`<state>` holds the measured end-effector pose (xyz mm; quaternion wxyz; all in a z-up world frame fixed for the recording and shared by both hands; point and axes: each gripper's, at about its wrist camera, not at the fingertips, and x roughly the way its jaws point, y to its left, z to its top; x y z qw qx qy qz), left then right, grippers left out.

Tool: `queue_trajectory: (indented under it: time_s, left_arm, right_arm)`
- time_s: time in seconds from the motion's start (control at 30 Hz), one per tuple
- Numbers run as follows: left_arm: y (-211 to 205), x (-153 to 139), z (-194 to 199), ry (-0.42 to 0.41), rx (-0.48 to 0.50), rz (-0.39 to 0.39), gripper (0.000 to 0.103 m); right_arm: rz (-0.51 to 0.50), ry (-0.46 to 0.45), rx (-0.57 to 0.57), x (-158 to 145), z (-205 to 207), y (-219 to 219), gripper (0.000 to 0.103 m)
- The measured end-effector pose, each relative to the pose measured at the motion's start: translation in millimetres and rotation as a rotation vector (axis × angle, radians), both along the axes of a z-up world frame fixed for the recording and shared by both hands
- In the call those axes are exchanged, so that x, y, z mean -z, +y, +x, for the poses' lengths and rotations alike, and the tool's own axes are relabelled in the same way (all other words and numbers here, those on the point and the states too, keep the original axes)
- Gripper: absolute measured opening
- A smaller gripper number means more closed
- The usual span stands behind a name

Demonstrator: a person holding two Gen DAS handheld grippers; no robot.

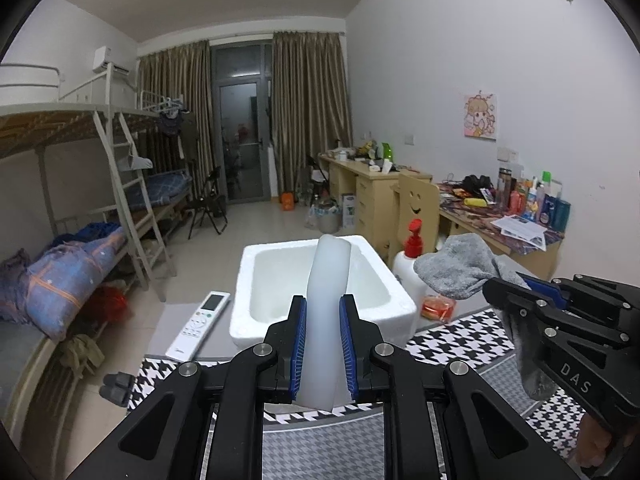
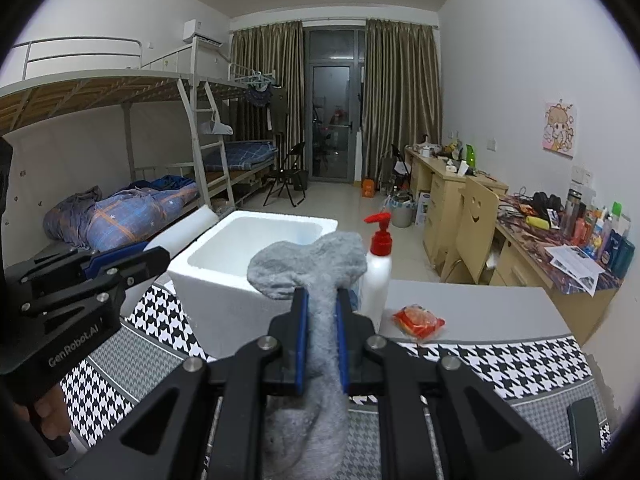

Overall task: Organize soft objects
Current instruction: 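Lift the white cylinder and grey sock and carry them to the foam box, then lower the white cylinder into the box and open the left tool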

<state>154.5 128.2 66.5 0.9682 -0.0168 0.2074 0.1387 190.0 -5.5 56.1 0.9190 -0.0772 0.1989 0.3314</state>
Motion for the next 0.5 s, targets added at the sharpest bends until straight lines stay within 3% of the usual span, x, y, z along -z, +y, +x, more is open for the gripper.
queue_trajectory:
  time_s: [0.5]
  left_arm:
    - [30.3, -5.4, 21.9, -0.001, -0.046, -0.008, 0.018]
  right_arm:
    - [0.006, -0.014, -0.013, -9.2, 19.4, 23.8, 0.016]
